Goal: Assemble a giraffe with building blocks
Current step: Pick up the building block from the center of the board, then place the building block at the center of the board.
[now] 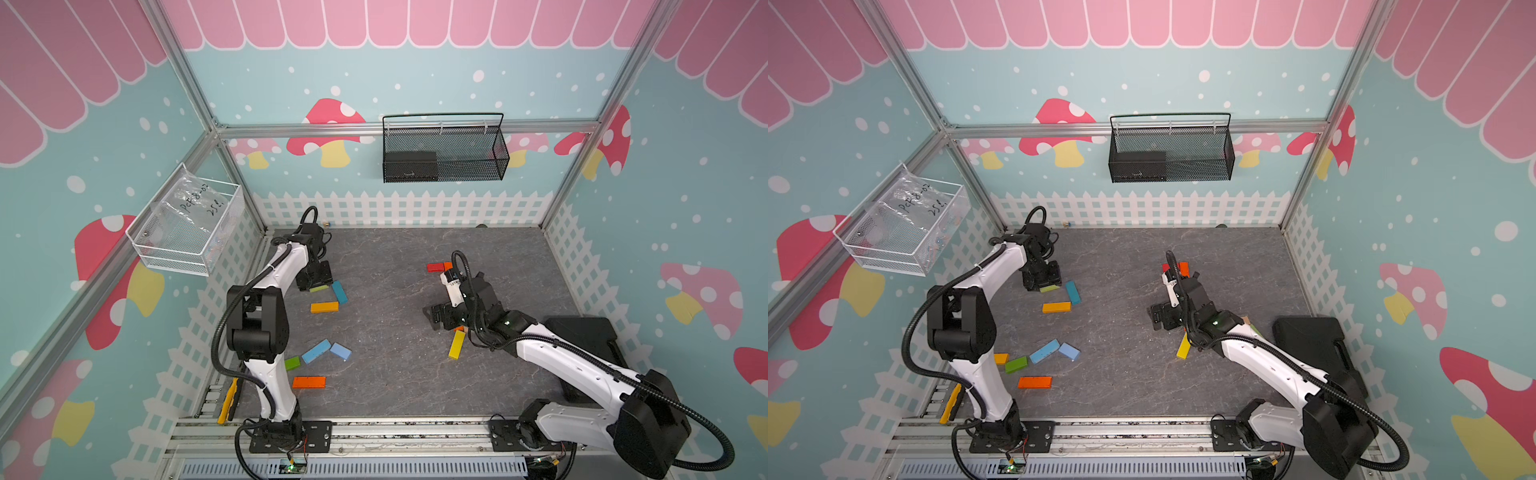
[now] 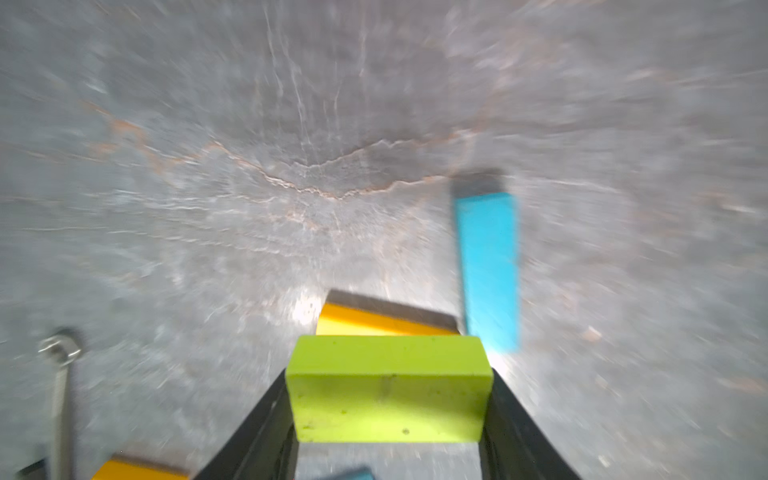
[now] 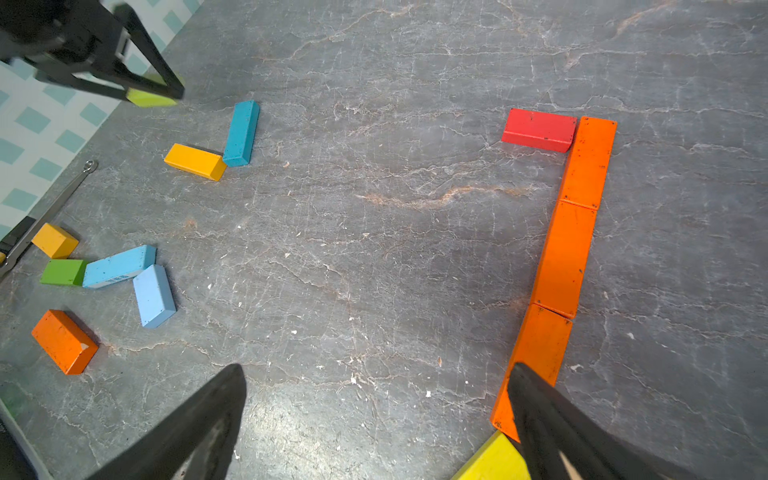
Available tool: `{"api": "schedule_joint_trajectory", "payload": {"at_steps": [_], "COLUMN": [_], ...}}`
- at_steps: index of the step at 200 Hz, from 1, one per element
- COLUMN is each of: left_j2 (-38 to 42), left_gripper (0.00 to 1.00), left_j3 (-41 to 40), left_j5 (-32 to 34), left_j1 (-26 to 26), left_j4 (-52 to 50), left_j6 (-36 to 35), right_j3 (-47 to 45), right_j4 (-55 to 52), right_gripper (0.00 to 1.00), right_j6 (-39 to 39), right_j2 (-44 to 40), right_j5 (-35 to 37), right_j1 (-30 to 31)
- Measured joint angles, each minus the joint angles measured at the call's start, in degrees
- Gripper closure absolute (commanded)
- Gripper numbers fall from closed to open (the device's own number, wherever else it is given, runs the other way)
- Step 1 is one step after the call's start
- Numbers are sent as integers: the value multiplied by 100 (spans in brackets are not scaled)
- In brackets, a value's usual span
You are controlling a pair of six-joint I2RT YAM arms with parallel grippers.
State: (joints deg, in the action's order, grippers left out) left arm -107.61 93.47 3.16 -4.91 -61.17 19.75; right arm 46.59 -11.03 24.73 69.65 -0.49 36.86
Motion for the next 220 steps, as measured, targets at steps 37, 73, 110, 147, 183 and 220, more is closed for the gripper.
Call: {"api": "schedule_joint_trajectory", "payload": {"at_steps": [37,73,110,147,183,220], "left_j2": [-26,-1003,-2184,-2835,-3099,-3265], "left_gripper": [56,56,56,56,56,55], "left_j3": [1303,2367,2889,3038,3130,3460], "left_j5": [140,101,70,92,92,79], "left_j1": [-870,-1565,-1742,-1685,-1537,-1331], "left_j4": [-343,-439,-564,-719,-796,-850], "left_j6": [44,116,195,192,188,122], "right_j3": [116,118,118,118,118,118], "right_j4": [-17,-83,-129,-144,-144,-140], "right_gripper": [1,1,0,0,1,0], "right_j6": [20,50,90,105,109,109], "right_j2": [-7,-52,-52,-48,44,144], "right_j5": [28,81,90,96,90,85], "right_j1": [0,0,0,0,0,0]}}
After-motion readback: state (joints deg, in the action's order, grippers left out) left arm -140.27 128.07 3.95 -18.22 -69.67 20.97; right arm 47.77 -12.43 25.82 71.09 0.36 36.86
